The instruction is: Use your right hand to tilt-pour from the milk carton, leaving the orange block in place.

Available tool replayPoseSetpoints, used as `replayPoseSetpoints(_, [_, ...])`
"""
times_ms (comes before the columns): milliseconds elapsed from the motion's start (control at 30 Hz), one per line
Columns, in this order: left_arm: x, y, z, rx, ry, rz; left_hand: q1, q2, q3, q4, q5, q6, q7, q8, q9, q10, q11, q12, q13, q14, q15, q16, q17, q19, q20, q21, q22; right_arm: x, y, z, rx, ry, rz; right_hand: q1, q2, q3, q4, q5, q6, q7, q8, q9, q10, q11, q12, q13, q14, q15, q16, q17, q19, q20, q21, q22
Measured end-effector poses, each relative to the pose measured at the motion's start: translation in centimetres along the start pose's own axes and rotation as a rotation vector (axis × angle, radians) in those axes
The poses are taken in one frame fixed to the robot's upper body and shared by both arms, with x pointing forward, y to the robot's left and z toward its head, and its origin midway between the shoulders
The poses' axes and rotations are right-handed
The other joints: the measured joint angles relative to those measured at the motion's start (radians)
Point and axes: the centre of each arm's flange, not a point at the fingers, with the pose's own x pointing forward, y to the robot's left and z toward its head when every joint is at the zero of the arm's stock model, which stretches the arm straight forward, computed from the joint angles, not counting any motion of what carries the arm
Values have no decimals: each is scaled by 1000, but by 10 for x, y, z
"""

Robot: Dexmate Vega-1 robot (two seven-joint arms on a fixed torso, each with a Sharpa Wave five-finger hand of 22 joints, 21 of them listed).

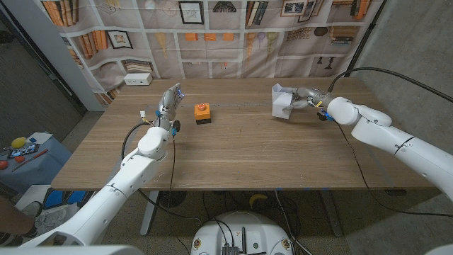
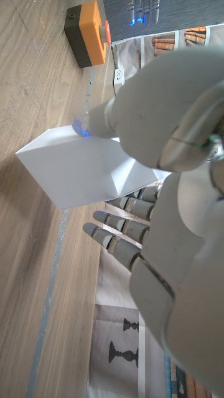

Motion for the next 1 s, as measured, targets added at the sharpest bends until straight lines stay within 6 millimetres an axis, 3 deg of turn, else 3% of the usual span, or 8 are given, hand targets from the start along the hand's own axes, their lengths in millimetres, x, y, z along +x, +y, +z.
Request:
replayPoseSetpoints(800, [-5,7,0,-1,6,9,0,0,4,4,0,0,0,0,0,0,0,0,0,0,0,0,-2,4,4,0,0,10,31,-2,-11,34,-17,0,0,-9,8,0,-7,-7,0,0,0,0,-2,5,0,0,0,9,0,0,0,5])
replayPoseSetpoints(1000, [-5,7,0,-4,8,7,0,0,4,4,0,0,0,0,0,0,0,0,0,0,0,0,-2,4,4,0,0,11,35,-4,-8,38,-20,0,0,-14,14,-4,-43,-7,-14,-5,-10,9,-12,5,-4,-4,0,9,0,0,0,5])
